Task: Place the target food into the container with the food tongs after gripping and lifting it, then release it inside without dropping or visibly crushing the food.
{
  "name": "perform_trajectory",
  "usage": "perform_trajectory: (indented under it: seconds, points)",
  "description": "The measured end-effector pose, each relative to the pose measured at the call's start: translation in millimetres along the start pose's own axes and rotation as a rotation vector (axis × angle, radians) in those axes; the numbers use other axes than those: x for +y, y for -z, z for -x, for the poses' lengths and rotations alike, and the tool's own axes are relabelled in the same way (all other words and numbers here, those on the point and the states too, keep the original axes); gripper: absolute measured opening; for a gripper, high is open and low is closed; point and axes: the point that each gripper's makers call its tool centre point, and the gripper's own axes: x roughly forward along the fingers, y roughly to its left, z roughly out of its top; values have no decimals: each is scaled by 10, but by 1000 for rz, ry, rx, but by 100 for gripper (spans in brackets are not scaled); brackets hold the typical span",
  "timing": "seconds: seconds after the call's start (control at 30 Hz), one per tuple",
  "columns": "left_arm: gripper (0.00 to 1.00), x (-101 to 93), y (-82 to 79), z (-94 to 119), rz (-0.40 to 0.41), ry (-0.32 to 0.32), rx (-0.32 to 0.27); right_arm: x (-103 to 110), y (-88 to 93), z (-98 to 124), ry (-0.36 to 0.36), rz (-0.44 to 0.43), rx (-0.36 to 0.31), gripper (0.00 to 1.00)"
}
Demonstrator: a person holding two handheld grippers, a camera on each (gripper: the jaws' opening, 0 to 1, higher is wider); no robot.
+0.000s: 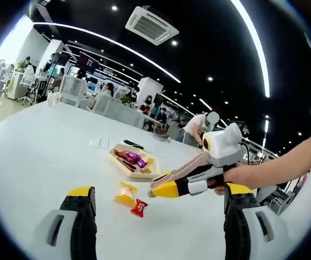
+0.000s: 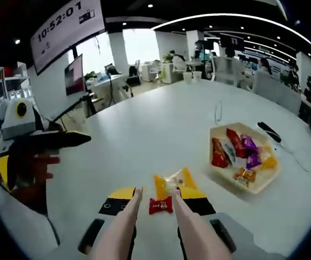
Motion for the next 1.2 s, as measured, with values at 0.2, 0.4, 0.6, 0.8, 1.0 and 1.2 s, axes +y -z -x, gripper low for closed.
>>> perform_trajectory:
  seconds: [0.2,0.4,0.6,0.8,1.0,1.2]
  points:
    - [99,25,40,9,-3,-3,14,35,71,-46,-5,13,21,28]
    - [99,42,86,8,-8,-5,31,82,171,-92,-7,59,59,28]
    - [99,59,89,15,0,-8,24,106,269,-151,-12,87,85,28]
    - [99,95,111,55,7,-12,22,99,330,-185,-6,104,111,28]
    - [99,117,139,53,19,-14,32,47,364,-271,0,142,139,28]
    - [99,128,119,54,32,-16,22,10,441,-346,13,179,183,28]
